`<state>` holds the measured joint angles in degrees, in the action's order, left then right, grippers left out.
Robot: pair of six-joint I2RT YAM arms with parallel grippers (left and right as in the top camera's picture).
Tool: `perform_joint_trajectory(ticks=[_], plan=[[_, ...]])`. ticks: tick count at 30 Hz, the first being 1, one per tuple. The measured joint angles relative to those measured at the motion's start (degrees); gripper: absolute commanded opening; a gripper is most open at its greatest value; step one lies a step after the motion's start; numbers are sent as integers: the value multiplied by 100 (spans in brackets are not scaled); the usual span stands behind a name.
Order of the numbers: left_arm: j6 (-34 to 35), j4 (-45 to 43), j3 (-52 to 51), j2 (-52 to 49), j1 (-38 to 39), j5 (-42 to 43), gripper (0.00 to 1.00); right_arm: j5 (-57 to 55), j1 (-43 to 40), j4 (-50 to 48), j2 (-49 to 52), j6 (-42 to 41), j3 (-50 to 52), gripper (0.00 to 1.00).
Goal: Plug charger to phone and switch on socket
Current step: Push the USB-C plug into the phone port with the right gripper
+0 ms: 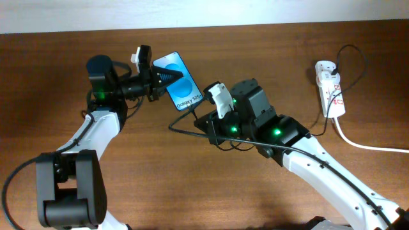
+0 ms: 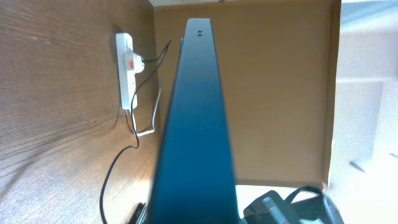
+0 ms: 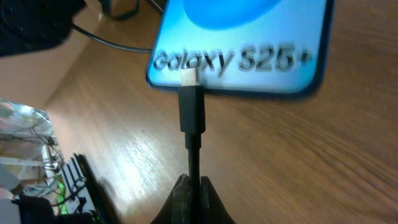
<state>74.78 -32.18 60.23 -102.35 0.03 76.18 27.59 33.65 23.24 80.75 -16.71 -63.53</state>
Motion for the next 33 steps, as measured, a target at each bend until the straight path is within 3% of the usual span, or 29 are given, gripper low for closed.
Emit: perform_joint_trajectory(ticks=[5,10,18,33], plan=[[-44,0,0,0,4,151,0,101,0,79,0,-160,0,4],[-42,0,0,0,-492,208,0,225,0,170,0,-433,0,4],[-127,0,0,0,-439,273,0,555,0,160,0,-986,0,4],[109,0,0,0,-271,293,0,555,0,66,0,-1034,0,4]])
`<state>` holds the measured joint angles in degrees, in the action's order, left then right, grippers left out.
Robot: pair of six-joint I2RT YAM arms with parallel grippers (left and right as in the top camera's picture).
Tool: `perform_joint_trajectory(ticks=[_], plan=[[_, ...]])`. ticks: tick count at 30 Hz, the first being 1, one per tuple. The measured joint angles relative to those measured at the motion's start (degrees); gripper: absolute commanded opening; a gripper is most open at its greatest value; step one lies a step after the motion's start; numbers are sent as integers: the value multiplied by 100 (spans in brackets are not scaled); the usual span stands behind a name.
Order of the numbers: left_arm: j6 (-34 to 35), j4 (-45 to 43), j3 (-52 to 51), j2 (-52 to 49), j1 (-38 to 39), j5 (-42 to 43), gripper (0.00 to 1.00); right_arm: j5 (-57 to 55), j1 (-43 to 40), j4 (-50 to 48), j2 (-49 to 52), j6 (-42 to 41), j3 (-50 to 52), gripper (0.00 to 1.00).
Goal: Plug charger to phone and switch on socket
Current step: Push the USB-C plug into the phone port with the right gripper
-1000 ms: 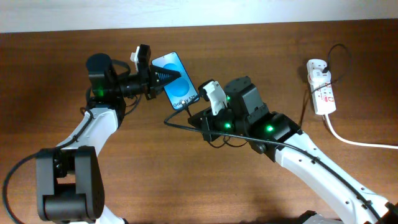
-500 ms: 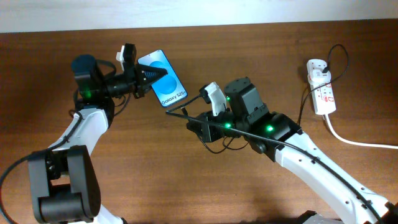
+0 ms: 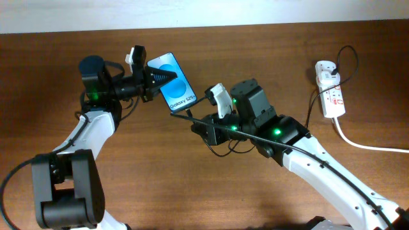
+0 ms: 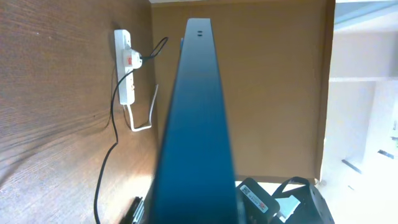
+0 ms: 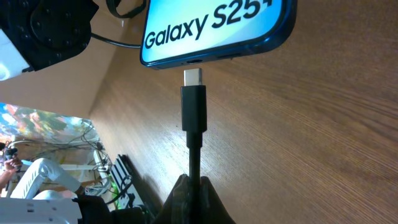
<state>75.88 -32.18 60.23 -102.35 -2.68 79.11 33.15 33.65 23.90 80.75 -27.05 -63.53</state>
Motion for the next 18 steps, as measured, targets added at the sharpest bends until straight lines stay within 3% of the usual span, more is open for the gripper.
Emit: perform_joint_trajectory(ticks=[18], plan=[[-240,0,0,0,0,-2,0,-223,0,138,11,922,0,4]])
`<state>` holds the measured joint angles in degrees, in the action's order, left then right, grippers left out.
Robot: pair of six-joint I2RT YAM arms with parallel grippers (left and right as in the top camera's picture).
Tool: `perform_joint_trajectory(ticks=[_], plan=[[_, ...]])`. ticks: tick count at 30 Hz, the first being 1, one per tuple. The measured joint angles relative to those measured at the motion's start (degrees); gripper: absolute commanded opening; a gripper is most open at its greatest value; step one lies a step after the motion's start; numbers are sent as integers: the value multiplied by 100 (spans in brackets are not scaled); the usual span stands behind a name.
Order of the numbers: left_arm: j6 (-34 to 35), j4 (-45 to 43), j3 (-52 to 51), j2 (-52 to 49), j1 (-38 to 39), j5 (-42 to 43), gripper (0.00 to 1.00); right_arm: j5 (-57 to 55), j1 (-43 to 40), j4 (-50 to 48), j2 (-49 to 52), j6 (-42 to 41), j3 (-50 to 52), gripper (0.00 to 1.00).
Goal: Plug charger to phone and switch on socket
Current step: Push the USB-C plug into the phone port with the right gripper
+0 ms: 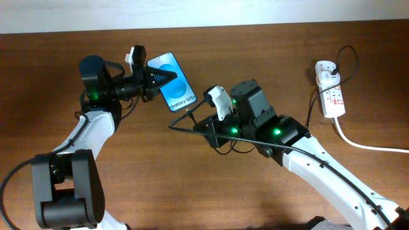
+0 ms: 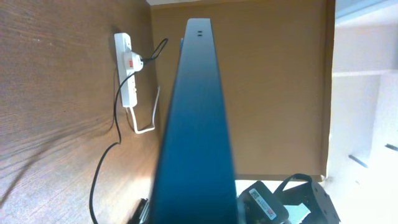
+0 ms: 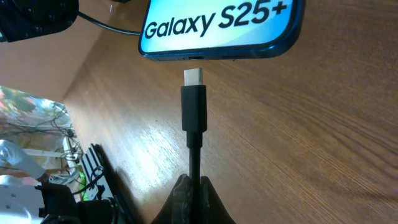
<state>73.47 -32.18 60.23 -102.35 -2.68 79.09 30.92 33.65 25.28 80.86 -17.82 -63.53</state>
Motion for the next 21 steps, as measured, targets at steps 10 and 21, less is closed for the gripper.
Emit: perform_joint_trajectory(ticks=[10,21], plan=[[-42,0,0,0,0,-15,0,4,0,-216,219,31,0,4],[-468,0,0,0,0,-17,0,70,0,-111,225,26,0,4]])
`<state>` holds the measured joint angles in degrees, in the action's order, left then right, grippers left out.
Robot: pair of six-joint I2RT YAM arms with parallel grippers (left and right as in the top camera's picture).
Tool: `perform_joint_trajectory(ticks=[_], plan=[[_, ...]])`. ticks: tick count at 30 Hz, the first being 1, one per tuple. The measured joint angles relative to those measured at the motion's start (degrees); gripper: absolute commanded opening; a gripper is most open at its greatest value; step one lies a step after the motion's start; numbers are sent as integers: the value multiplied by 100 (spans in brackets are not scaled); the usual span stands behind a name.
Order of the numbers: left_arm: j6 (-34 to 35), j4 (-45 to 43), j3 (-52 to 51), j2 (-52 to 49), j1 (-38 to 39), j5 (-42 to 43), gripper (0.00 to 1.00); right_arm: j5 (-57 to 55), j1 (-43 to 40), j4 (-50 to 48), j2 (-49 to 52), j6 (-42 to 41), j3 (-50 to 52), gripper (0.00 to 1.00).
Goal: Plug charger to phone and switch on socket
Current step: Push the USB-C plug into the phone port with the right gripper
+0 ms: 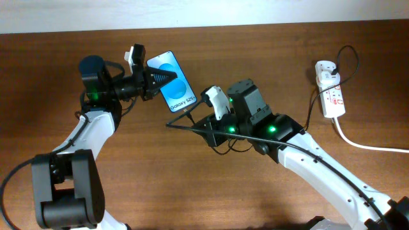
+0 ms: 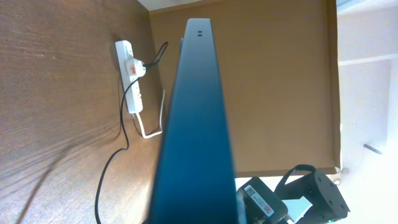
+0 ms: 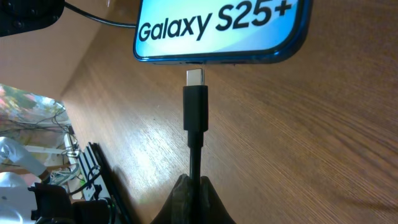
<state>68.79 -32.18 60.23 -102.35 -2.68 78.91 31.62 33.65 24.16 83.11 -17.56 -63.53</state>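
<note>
A blue phone (image 1: pixel 170 82) with a lit "Galaxy S25+" screen is held off the table, my left gripper (image 1: pixel 155 78) shut on its upper end. In the left wrist view the phone (image 2: pixel 196 118) shows edge-on and hides the fingers. My right gripper (image 3: pixel 194 186) is shut on the black charger cable (image 3: pixel 194 140). Its silver plug tip (image 3: pixel 194 77) stands just below the phone's bottom edge (image 3: pixel 211 59), in line with the port, a small gap between. A white socket strip (image 1: pixel 330 89) lies at the far right with the charger plugged in.
The black cable (image 1: pixel 185 128) runs along the wooden table (image 1: pixel 160 185) from my right gripper. A white mains lead (image 1: pixel 364 144) leaves the strip toward the right edge. A pale wall borders the far side of the table.
The plug tip has come closer to the phone's bottom edge, the gap now smaller. My right gripper sits slightly farther left. The phone stays in my left gripper.
At first the plug tip overlapped the phone's screen face, off the port. Then the phone was farther left and the plug stood below its bottom edge with a gap. That gap has narrowed step by step, both grippers keeping their holds.
</note>
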Motion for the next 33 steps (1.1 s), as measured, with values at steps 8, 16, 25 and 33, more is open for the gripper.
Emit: perform_joint_trajectory(ticks=[8,16,25,33], plan=[[-177,2,0,0,0,2,0,22,0,-26,0,7,0,4],[-177,17,0,0,-2,-13,0,-31,0,-120,0,0,0,4],[-175,15,0,0,-22,-173,0,-470,0,-219,0,0,0,4],[-149,-2,44,0,-125,-393,0,-476,7,-789,26,-2,35,4]])
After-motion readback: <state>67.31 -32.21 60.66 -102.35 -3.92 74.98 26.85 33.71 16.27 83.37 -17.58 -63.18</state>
